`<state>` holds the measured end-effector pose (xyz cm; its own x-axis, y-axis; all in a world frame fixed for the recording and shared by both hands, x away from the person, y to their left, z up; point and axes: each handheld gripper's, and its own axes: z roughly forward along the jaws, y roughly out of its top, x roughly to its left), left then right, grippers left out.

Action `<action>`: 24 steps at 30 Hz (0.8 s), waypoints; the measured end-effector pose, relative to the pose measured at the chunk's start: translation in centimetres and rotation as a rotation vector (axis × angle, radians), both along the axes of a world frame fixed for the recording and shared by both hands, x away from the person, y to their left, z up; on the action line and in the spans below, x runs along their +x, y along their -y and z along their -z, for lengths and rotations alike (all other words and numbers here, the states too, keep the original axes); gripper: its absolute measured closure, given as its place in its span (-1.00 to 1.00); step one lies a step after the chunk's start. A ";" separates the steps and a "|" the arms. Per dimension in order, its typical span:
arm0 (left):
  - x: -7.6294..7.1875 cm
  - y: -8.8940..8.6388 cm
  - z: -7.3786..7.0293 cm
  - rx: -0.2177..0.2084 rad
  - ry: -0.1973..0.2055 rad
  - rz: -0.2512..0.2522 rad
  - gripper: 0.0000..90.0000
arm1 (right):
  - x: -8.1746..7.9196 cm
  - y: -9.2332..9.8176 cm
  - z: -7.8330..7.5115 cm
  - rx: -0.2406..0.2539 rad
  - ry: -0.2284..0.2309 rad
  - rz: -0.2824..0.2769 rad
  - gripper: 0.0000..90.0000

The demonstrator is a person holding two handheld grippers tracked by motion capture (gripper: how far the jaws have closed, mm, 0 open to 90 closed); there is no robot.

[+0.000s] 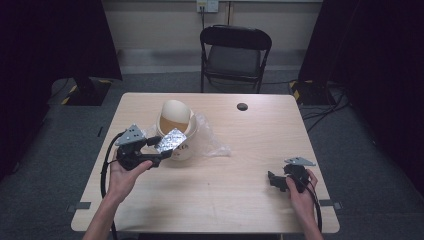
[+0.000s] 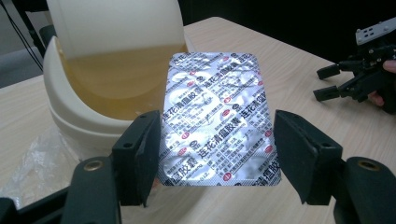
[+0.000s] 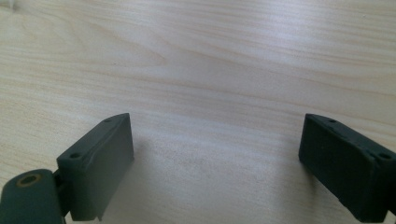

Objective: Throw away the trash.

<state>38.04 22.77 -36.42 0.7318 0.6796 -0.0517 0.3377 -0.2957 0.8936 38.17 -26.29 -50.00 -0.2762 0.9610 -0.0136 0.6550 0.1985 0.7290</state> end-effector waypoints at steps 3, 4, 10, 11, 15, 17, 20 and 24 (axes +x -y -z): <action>0.5 -0.1 -0.3 0.008 -0.001 -0.006 -0.24 | 0.0 0.0 0.0 0.000 0.000 0.000 -0.79; 0.7 -0.2 -0.3 0.013 -0.004 -0.008 -0.24 | 0.0 0.0 0.0 0.000 0.000 0.000 -0.79; 1.9 -0.5 0.0 0.050 -0.031 -0.027 -0.24 | 0.0 0.0 0.0 0.000 0.000 0.000 -0.79; 2.1 -0.5 0.1 0.050 -0.037 -0.032 -0.24 | 0.0 0.0 0.0 0.000 0.000 0.000 -0.79; 2.6 -0.6 0.4 0.058 -0.044 -0.049 -0.24 | 0.0 0.0 0.0 0.000 0.000 0.000 -0.79; 2.8 -0.8 0.3 0.046 -0.047 -0.058 -0.24 | 0.0 0.0 0.0 0.000 0.000 0.001 -0.79; 3.2 -0.9 0.1 0.035 -0.056 -0.073 -0.24 | 0.0 0.0 0.0 0.000 0.000 0.000 -0.79; 3.7 -0.9 -0.2 0.024 -0.060 -0.078 -0.24 | 0.0 0.0 0.0 -0.001 0.000 0.000 -0.79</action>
<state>41.71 23.70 -36.20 0.6726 0.7361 -0.0765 0.4129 -0.2874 0.8642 38.17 -26.29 -50.00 -0.2758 0.9611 -0.0141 0.6550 0.1987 0.7290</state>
